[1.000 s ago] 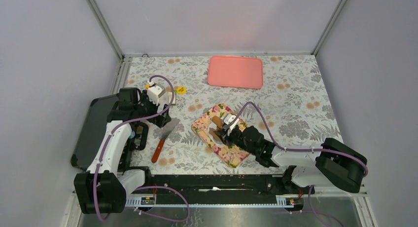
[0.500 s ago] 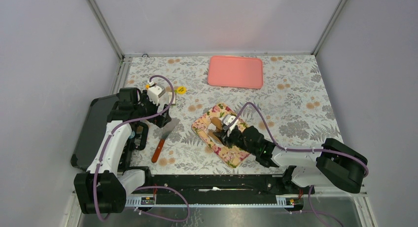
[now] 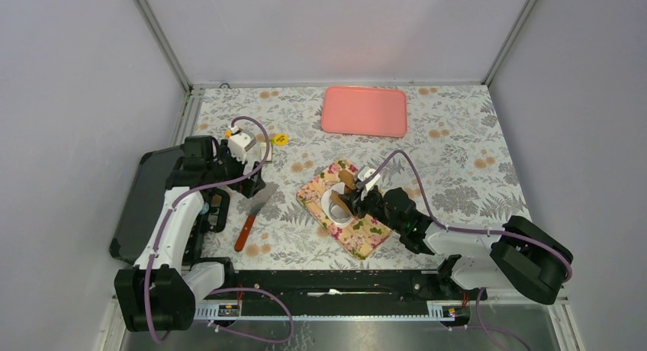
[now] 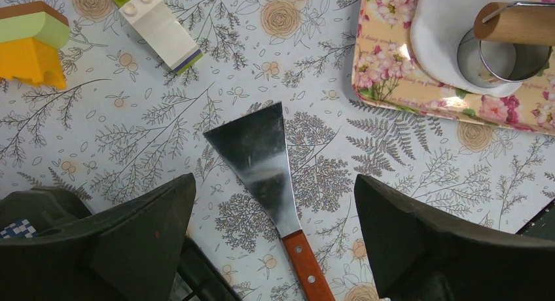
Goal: Roll out the dumpling wrappers from the dough
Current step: Press the dumpling wrapper on the work surface, then place the rolling pin at the center of the board.
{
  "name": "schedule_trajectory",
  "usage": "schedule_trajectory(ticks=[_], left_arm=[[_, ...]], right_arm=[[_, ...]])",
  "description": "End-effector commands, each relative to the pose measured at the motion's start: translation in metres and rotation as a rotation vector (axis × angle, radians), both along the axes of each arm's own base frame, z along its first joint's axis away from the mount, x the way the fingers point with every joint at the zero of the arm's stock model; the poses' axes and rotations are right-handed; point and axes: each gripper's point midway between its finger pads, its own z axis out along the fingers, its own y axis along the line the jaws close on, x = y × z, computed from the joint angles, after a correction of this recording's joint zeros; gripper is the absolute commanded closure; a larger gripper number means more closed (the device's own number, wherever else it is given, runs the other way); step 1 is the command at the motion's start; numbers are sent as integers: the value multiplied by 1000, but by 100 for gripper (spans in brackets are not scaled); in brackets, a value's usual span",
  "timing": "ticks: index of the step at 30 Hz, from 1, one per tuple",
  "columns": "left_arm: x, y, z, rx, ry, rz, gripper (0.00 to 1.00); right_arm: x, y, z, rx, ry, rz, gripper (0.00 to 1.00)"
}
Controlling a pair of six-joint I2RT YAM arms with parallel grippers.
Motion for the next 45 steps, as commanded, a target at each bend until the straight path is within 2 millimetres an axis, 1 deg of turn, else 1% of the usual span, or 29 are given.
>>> schedule_trajectory(ticks=[1, 4, 8, 10, 12, 14, 15, 17, 19, 21, 24, 25, 27, 29, 30, 31, 35, 38, 40, 43, 44, 45], left_arm=[[4, -5, 19, -19, -71, -34, 1], [4, -5, 19, -22, -71, -35, 1], [4, -6, 19, -25, -72, -38, 1], [4, -6, 20, -26, -74, -39, 1], [3, -6, 21, -29, -78, -42, 1], [3, -7, 23, -30, -84, -46, 1], [3, -7, 24, -32, -86, -46, 1], [2, -8, 26, -35, -89, -51, 1], [2, -9, 28, -40, -92, -57, 1], [1, -11, 29, -45, -95, -62, 1], [1, -10, 29, -43, -96, -54, 1], [2, -9, 29, -40, -96, -52, 1], [4, -9, 28, -41, -99, -45, 1], [5, -8, 30, -43, -97, -39, 1], [6, -8, 31, -43, -96, -33, 1], [6, -7, 32, -43, -90, -25, 1], [5, -6, 36, -44, -95, -6, 1], [2, -6, 39, -49, -116, -3, 1], [0, -7, 41, -52, -127, -5, 1], [-1, -7, 41, -52, -138, -2, 1], [-1, -6, 41, -52, -140, -1, 1], [0, -6, 40, -51, -139, -1, 1]], right_arm=[[-25, -38, -80, -237, 184, 0, 100], [-24, -34, -75, -223, 182, 12, 100], [-13, -27, -55, -187, 137, -13, 100], [-6, -22, -33, -154, 98, -20, 100], [7, -18, -5, -150, 72, -57, 100], [24, -18, 31, -142, 27, -101, 100], [30, -20, 43, -153, 8, -116, 100], [43, -27, 61, -194, -26, -148, 100], [55, -40, 69, -263, -66, -185, 100], [68, -56, 69, -339, -74, -229, 100], [89, -85, 58, -462, -28, -289, 97], [100, -96, 58, -491, -10, -319, 97], [118, -126, 44, -572, 46, -377, 96], [136, -151, 33, -621, 82, -427, 96], [144, -162, 29, -636, 101, -449, 96], [150, -172, 19, -663, 139, -466, 96], [177, -210, 6, -739, 193, -578, 97], [190, -227, -10, -824, 184, -636, 99], [198, -233, -21, -868, 198, -680, 99], [209, -234, -36, -891, 227, -712, 100], [220, -230, -34, -861, 209, -730, 100], [226, -228, -36, -851, 212, -736, 100]])
